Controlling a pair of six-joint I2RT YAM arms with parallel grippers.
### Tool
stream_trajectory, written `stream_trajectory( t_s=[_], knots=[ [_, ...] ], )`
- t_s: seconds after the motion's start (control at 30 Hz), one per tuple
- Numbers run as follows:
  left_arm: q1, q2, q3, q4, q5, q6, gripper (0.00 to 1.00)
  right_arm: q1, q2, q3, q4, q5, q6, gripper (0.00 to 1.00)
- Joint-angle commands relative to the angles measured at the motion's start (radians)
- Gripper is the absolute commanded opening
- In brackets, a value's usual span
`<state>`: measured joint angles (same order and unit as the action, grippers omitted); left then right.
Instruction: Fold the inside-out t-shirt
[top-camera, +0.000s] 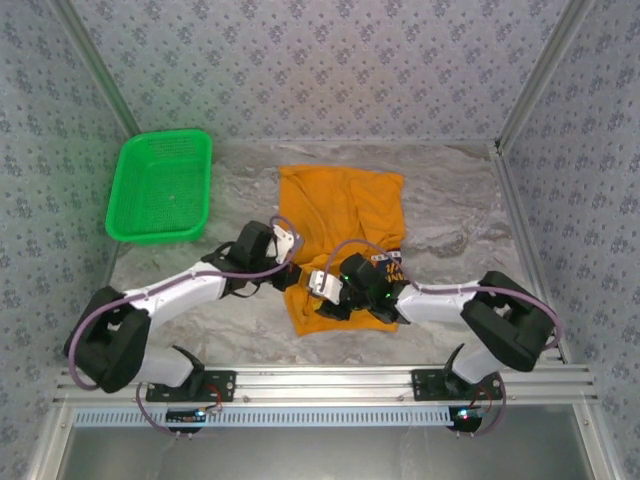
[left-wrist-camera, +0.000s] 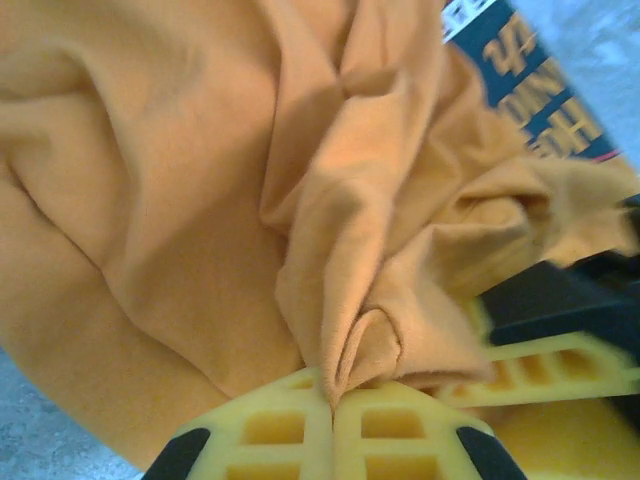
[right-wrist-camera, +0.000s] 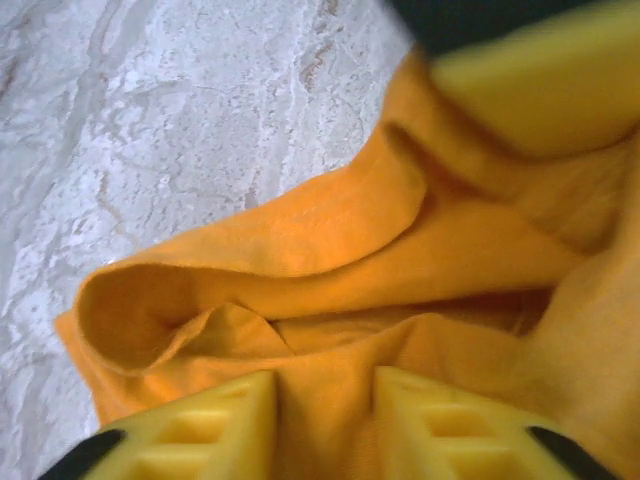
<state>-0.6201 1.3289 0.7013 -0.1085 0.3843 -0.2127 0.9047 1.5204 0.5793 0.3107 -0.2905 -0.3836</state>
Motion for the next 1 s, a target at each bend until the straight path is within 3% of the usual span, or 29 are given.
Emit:
stream_trajectory(
  t_s=[0.0, 0.1, 0.27, 0.43, 0.47, 0.53, 0.6, 0.7, 0.97],
  knots=[
    [0.046, -0.074, -0.033, 0.054, 0.167, -0.042, 0.00, 0.019, 0.007, 0.009, -0.009, -0.009, -0.107, 0.00],
    [0.102, -0.078, -0.040, 0.070, 0.247, -0.084, 0.00, 0.033, -0.114, -0.080, -0.006, -0.060, -0.224, 0.00],
    [0.167, -0.048, -0.064, 0.086, 0.309, -0.113, 0.00, 0.033, -0.257, -0.138, -0.147, 0.057, -0.295, 0.00],
    [0.171, 0.043, -0.103, 0.165, 0.314, -0.147, 0.00, 0.039, -0.360, -0.246, -0.060, -0.104, -0.424, 0.00],
    [0.170, 0.067, -0.109, 0.186, 0.320, -0.157, 0.00, 0.040, -0.372, -0.247, -0.056, -0.107, -0.451, 0.03],
    [0.164, 0.106, -0.107, 0.198, 0.331, -0.171, 0.00, 0.055, -0.376, -0.204, -0.128, -0.042, -0.478, 0.29],
    [0.153, 0.131, -0.102, 0.201, 0.343, -0.178, 0.00, 0.070, -0.377, -0.144, -0.226, -0.009, -0.524, 0.33],
    [0.140, 0.134, -0.102, 0.205, 0.342, -0.180, 0.00, 0.080, -0.383, -0.099, -0.226, -0.007, -0.531, 0.40],
    [0.134, 0.117, -0.099, 0.195, 0.347, -0.187, 0.00, 0.098, -0.198, 0.063, -0.293, 0.010, -0.598, 0.43]
  ],
)
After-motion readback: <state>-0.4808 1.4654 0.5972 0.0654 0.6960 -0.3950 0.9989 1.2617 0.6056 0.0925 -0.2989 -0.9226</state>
